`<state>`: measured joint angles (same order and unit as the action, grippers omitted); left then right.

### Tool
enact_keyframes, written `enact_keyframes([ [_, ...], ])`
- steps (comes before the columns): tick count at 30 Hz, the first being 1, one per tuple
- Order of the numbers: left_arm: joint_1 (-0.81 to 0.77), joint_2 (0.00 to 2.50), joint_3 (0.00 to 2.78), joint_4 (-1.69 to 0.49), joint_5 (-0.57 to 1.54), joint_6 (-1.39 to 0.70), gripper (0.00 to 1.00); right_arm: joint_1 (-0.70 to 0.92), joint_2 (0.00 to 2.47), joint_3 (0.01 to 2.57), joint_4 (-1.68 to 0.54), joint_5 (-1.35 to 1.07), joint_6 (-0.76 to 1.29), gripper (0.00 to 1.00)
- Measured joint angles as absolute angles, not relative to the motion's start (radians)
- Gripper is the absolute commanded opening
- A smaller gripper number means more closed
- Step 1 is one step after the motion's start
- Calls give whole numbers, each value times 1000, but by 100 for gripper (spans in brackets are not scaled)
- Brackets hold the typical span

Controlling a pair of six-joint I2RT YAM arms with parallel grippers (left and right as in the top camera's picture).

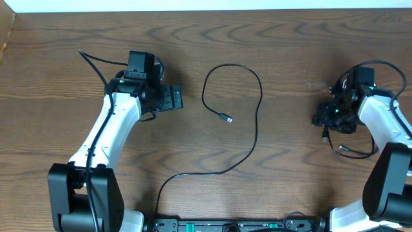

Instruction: Untangle cables

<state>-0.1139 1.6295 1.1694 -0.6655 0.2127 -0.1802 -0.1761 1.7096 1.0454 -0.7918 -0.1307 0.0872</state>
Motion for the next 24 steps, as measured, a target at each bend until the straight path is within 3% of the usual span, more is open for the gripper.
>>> enact_keyframes([
  [3,-114,1629,1169,-665,213,-180,98,-175,1713,1035,-793,-84,105,38],
  [7,-114,1629,1169,-665,213,-180,98,-175,1713,1035,-788,-28,126,36],
  [12,-114,1629,1169,-665,213,-180,98,-175,1713,1035,-787,-2,132,22],
  [18,-114,1630,1169,-665,213,-180,98,-175,1713,1031,-772,4,136,21],
  [22,-114,1629,1169,-665,213,-180,98,-175,1713,1023,-765,6,139,33],
  [24,-114,1630,1169,-665,213,-180,98,-175,1713,1021,-765,8,142,32],
])
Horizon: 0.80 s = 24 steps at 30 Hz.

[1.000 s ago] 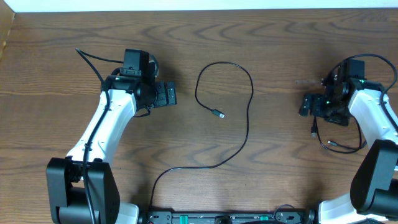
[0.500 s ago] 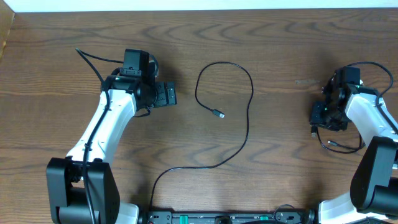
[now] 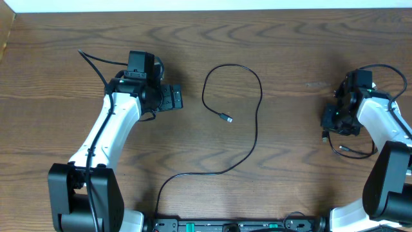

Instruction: Untangle cables

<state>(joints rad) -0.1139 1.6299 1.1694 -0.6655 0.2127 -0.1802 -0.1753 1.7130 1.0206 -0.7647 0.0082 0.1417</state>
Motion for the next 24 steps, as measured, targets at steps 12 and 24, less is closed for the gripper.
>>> enact_keyframes([
  [12,-114,1629,1169,-665,213,-180,98,-175,1713,963,-712,13,141,37],
  [24,-114,1629,1169,-665,213,-180,98,-175,1712,910,-620,15,146,1],
])
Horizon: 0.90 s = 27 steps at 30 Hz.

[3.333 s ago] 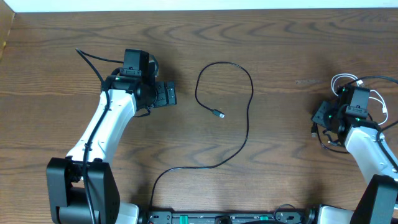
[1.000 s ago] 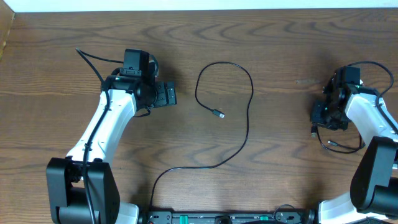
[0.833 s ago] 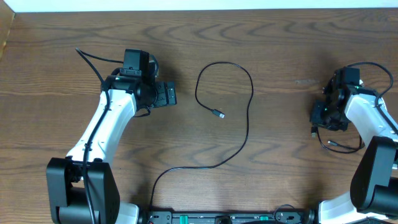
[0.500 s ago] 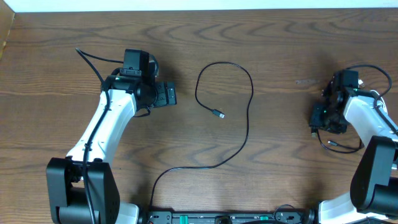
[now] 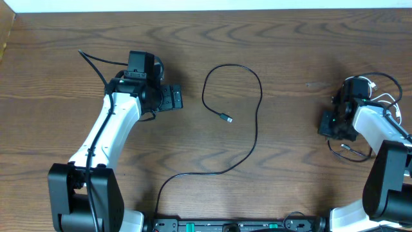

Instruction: Untangle cables

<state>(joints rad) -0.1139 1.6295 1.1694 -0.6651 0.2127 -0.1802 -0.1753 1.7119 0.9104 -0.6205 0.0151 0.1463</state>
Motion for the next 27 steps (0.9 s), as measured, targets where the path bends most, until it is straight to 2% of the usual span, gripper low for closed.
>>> enact_keyframes([
  [6,-114,1629,1169,-665,213,-180,98,-175,1712,896,-516,15,147,1],
  [16,-114,1629,1169,-665,213,-180,98,-175,1708,749,-54,15,154,1],
  [27,-114,1629,1169,-665,213,-180,98,-175,1722,706,95,-33,171,1],
])
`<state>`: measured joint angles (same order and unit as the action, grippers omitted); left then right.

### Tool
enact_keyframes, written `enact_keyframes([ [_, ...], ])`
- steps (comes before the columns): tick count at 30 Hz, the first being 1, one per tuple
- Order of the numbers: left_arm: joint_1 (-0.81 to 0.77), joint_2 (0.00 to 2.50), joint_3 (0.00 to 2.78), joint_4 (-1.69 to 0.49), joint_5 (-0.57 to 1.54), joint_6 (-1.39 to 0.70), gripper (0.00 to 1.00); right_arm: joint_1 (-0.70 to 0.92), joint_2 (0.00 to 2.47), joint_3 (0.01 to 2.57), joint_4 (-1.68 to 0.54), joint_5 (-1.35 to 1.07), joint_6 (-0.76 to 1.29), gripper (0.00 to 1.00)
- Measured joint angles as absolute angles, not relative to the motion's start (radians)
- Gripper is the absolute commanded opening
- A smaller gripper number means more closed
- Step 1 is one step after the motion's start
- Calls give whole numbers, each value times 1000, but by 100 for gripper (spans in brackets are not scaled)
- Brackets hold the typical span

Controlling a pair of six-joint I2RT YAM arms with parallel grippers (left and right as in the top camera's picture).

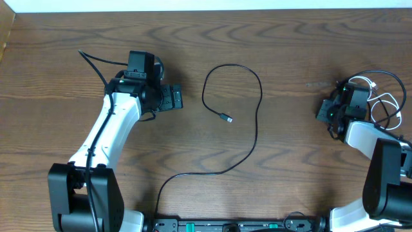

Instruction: Untangle cables

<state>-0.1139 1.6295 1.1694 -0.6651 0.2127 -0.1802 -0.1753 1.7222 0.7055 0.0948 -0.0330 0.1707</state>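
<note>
A long black cable lies mid-table. It curls in a loop at the top, its free plug sits inside the curl, and the tail runs down to the front edge. Left of that loop, my left gripper hovers apart from the cable, its fingers too small to read. At the far right my right gripper points left. Thin white cable loops and a black strand bunch beside its wrist. Whether the fingers hold them is hidden.
The dark wooden table ends at a pale strip along the back. Both arm bases and a black rail sit at the front edge. The left arm's own lead trails off its wrist.
My right gripper has shifted up and turned. The small black cable that lay on the table below it is gone from there, and white loops now show at the wrist's right. Left arm unchanged.
My right gripper first sat over a small cable bundle at the far right, a black loop lying just below it. It stayed there through the following two moments, shifting slightly. Now the bundle is off that spot and gathered by the wrist. The long cable and left arm never moved.
</note>
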Motion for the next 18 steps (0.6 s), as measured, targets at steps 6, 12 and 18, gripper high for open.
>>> enact_keyframes([
  [6,-114,1629,1169,-665,213,-180,98,-175,1742,706,134,-62,161,17],
  [12,-114,1629,1169,-665,213,-180,98,-175,1742,706,139,-83,155,43],
  [18,-114,1629,1169,-665,213,-180,98,-175,1728,706,120,-111,152,73],
])
